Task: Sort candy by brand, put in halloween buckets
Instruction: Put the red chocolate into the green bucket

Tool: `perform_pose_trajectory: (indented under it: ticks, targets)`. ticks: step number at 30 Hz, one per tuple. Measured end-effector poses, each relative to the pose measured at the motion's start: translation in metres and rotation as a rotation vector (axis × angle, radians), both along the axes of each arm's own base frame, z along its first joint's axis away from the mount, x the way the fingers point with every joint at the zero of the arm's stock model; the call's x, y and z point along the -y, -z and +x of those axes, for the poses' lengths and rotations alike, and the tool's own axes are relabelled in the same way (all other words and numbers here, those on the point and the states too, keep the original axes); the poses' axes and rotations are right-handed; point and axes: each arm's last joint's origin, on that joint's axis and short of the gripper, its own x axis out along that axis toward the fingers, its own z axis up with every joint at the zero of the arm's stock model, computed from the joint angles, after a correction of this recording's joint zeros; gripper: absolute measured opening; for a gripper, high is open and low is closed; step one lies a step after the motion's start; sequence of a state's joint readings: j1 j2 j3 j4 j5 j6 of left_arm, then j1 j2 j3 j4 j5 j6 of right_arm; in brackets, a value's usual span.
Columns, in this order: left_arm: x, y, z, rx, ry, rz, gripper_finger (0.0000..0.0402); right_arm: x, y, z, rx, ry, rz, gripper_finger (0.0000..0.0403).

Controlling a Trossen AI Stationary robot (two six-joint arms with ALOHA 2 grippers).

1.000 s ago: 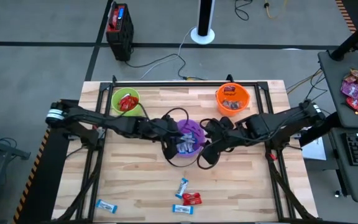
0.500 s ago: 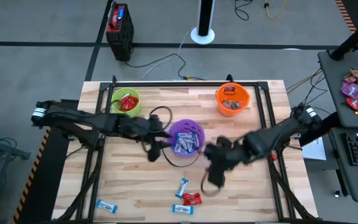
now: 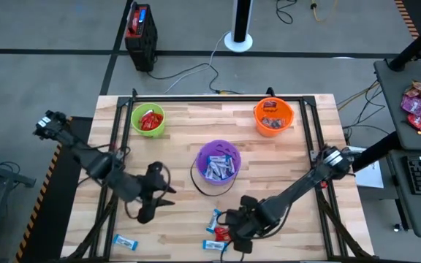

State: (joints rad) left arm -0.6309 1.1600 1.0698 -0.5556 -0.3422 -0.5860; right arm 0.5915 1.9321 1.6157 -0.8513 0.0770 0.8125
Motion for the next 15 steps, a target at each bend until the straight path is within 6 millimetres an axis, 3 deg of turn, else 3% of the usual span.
perform_pose_trajectory:
  ticks: [7,12,15]
  targets:
    - [0.016,0.003,-0.01,-0.015,0.01,-0.019,0.0162,0.0,0.039,0.018,-0.033,0.016,-0.016,0.0194]
    - [0.019,0.006,-0.009,-0.027,0.011,-0.018,0.0162,0.006,0.051,0.026,-0.044,0.043,-0.02,0.0188]
    - [0.02,0.007,-0.008,-0.031,0.01,-0.013,0.0162,0.008,0.055,0.03,-0.041,0.046,-0.004,0.016]
